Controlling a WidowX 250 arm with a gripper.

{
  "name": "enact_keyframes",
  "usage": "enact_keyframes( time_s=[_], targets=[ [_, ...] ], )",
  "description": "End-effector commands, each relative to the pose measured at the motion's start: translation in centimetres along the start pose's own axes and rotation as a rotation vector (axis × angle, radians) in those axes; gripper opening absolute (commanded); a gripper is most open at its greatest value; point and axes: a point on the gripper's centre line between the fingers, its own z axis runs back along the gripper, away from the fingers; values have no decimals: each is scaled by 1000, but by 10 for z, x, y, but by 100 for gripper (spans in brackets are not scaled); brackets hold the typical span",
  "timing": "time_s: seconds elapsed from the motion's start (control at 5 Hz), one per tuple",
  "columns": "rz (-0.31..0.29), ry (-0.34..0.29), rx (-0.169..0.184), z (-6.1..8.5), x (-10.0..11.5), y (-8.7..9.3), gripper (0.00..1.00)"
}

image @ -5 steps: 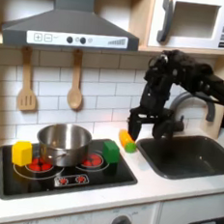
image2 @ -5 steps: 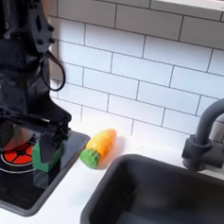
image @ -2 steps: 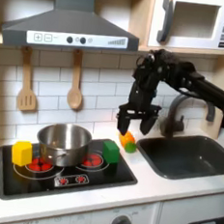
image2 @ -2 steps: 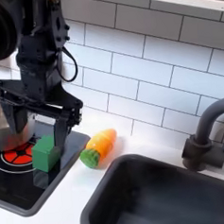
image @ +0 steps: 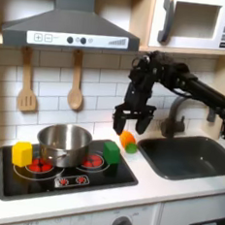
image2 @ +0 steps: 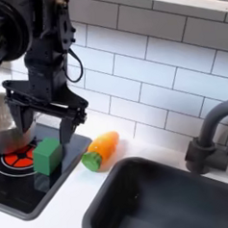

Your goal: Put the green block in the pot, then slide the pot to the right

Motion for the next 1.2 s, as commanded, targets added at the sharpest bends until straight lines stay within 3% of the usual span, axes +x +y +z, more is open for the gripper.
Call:
enact_keyframes(
  time_s=[0.0, 1.0],
  targets=[
    [-10, 8, 10, -11, 11, 4, 100],
    [-54, 45, 34, -42, 23, 4, 100]
  ],
)
